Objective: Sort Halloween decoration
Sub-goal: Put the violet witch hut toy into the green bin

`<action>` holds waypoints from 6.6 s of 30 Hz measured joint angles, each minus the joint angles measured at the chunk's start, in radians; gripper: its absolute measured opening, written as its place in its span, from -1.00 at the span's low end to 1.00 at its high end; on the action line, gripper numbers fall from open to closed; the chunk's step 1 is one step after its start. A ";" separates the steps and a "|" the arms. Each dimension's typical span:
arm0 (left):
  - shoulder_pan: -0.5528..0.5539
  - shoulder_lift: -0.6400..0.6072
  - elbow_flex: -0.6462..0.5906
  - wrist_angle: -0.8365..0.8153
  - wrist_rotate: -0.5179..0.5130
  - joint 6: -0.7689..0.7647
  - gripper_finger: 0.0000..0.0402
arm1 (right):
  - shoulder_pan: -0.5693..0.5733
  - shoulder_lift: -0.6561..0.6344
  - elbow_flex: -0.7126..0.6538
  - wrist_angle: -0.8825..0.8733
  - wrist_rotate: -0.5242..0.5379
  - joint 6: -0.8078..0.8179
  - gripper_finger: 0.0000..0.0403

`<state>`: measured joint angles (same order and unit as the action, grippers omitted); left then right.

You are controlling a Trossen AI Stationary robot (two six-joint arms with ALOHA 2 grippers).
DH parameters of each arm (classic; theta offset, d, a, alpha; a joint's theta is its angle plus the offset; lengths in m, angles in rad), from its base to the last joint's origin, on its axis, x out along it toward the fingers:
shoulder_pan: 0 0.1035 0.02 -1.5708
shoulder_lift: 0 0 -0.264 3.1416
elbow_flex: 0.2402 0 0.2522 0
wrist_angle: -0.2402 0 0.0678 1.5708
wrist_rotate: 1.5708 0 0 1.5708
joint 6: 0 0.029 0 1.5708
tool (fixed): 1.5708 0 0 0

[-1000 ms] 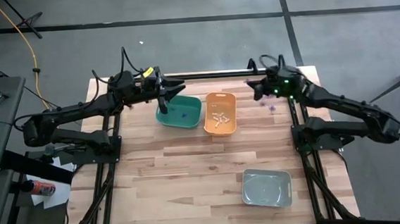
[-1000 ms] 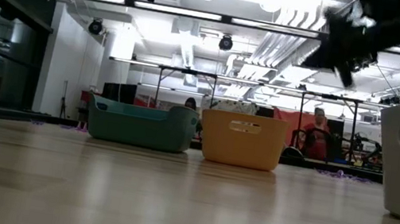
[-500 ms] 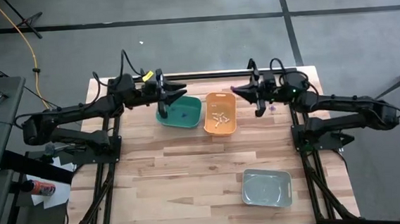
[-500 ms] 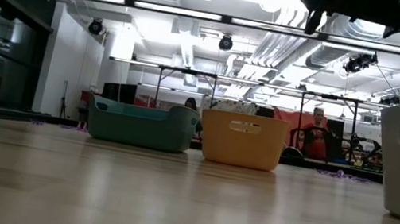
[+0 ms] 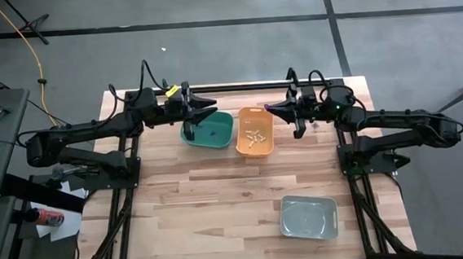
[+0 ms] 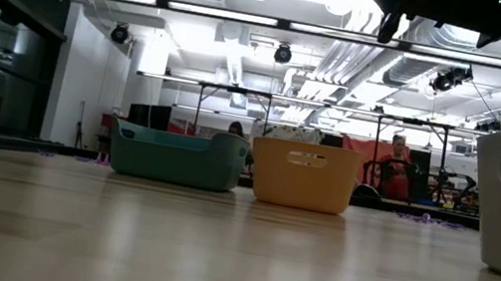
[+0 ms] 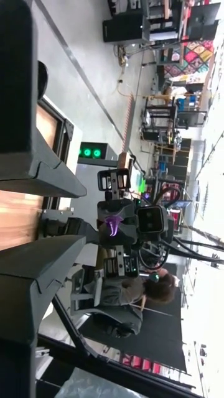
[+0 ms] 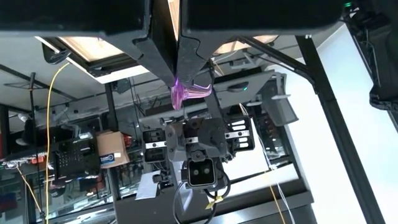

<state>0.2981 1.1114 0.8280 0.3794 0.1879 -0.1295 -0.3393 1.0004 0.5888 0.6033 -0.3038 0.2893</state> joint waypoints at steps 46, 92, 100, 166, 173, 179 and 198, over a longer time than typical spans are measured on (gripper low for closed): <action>0.000 -0.076 0.000 0.222 0.000 -0.104 -0.52 | 0.049 1.093 0.877 -0.807 0.154 -0.097 -1.00; 0.003 -0.076 0.000 0.220 0.000 -0.082 -0.52 | -0.003 1.021 1.198 -1.541 0.111 -0.523 -0.15; 0.003 -0.076 0.000 0.220 -0.036 -0.075 -0.52 | -0.037 0.638 0.751 -1.363 0.115 -0.414 -0.25; 0.523 0.186 0.371 -1.310 -0.239 -0.191 -0.52 | 0.110 0.119 0.325 -0.327 0.186 -0.160 -0.26; 0.625 0.411 0.455 -1.550 -0.236 0.150 -0.52 | 0.110 0.119 0.325 -0.330 0.188 -0.160 -0.26; 0.606 0.564 0.521 -1.586 -0.261 0.418 -0.52 | 0.110 0.119 0.325 -0.330 0.188 -0.143 -0.26; 0.612 0.782 0.524 -1.521 -0.283 0.997 -0.52 | 0.110 0.119 0.325 -0.338 0.188 -0.107 -0.26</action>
<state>0.9100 1.8932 1.3521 -1.1412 -0.0948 0.8673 -0.2291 1.1191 0.9134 0.2650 -0.1154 0.1825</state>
